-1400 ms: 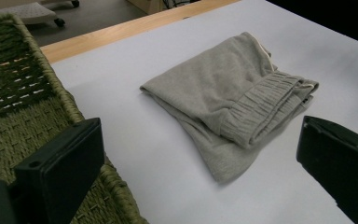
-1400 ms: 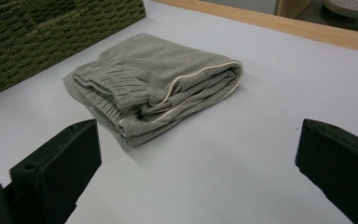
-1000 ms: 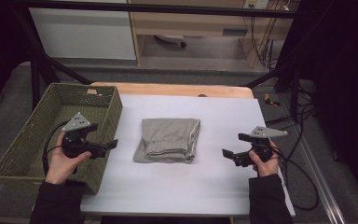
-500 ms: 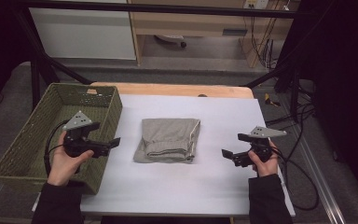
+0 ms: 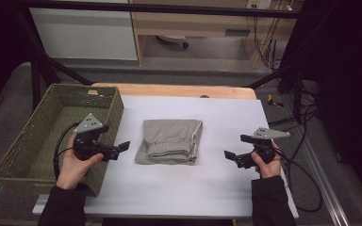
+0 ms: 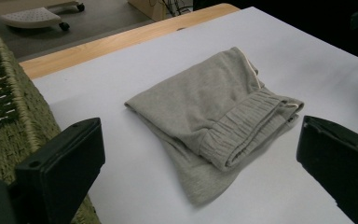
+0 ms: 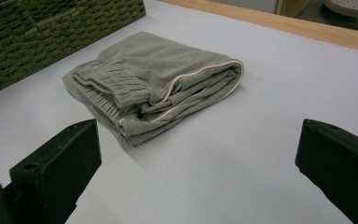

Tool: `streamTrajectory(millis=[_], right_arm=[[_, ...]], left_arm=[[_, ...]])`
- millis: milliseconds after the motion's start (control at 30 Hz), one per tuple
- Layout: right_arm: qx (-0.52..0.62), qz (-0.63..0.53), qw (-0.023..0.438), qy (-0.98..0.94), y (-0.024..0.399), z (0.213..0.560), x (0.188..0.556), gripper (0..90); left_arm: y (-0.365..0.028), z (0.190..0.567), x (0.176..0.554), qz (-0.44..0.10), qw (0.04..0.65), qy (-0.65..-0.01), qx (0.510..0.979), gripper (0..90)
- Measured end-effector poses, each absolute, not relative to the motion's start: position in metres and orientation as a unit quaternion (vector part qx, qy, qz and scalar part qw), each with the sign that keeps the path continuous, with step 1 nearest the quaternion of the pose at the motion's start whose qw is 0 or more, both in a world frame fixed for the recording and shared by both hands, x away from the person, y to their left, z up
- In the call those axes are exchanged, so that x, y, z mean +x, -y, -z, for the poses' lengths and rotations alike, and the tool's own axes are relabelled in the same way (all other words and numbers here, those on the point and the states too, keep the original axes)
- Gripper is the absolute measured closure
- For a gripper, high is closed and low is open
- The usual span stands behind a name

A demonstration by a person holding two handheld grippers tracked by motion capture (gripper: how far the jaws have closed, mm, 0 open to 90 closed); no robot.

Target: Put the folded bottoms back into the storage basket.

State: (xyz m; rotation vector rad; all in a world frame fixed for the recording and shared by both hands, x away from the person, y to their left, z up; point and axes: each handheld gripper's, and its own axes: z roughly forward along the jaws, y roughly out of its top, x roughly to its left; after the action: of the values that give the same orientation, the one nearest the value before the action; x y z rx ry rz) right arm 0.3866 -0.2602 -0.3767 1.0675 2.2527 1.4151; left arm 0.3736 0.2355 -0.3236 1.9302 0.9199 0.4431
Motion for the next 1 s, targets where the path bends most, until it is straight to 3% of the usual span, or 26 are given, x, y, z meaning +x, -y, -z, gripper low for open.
streamTrajectory(millis=[1000], right_arm=[[0.370,-0.483,0.137,-0.782,0.258,0.379,0.388,0.8]], left_arm=[[-0.188,0.353,0.388,-0.168,0.428,-0.381,0.802,0.6]])
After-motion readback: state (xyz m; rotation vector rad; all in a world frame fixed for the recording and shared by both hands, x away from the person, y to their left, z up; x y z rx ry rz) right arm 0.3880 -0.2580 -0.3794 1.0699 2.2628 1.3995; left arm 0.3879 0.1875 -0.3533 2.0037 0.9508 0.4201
